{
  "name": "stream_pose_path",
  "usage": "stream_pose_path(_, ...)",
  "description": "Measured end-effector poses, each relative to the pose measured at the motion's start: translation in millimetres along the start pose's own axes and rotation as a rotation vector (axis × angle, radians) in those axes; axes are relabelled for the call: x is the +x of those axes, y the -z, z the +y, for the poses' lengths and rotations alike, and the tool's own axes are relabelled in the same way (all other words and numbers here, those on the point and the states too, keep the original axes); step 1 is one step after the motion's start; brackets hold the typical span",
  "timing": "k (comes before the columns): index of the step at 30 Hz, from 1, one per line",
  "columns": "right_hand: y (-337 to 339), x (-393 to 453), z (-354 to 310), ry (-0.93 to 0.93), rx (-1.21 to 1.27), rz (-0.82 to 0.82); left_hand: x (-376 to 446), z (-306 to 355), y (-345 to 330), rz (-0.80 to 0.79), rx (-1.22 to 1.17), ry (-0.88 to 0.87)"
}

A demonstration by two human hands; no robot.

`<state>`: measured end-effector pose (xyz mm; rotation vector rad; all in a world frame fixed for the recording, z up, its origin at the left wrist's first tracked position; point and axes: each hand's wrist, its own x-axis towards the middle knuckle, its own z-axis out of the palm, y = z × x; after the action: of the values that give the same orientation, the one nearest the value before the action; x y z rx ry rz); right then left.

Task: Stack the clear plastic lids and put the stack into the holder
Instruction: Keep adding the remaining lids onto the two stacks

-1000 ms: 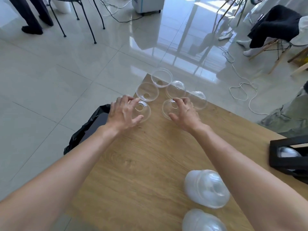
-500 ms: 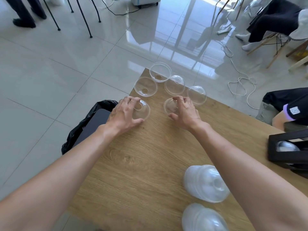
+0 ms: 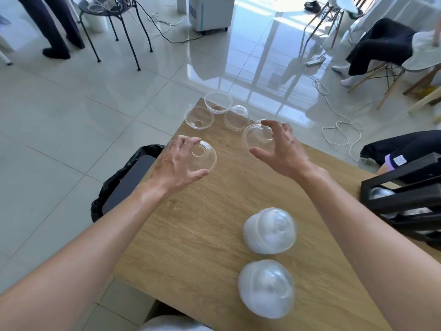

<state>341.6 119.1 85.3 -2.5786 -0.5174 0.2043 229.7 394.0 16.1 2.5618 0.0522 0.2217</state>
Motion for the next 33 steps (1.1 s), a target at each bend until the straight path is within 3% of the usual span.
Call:
stream_pose_path(11, 32, -104, 25, 0.107, 0.115, 0.071, -76, 65, -15, 0.063, -0.045, 0.032)
stream_pose_path(19, 13, -160, 39, 0.134, 0.143, -0.120, -133, 82, -16, 0.077, -0.071, 0.115)
stream_pose_path(24, -9, -173, 48, 0.152, 0.100, -0.152, -157, 88, -17, 0.062, -0.076, 0.152)
stream_pose_path(33, -25, -187, 72, 0.117, 0.268, -0.234, -177, 114, -5, 0.065, -0.205, 0.079)
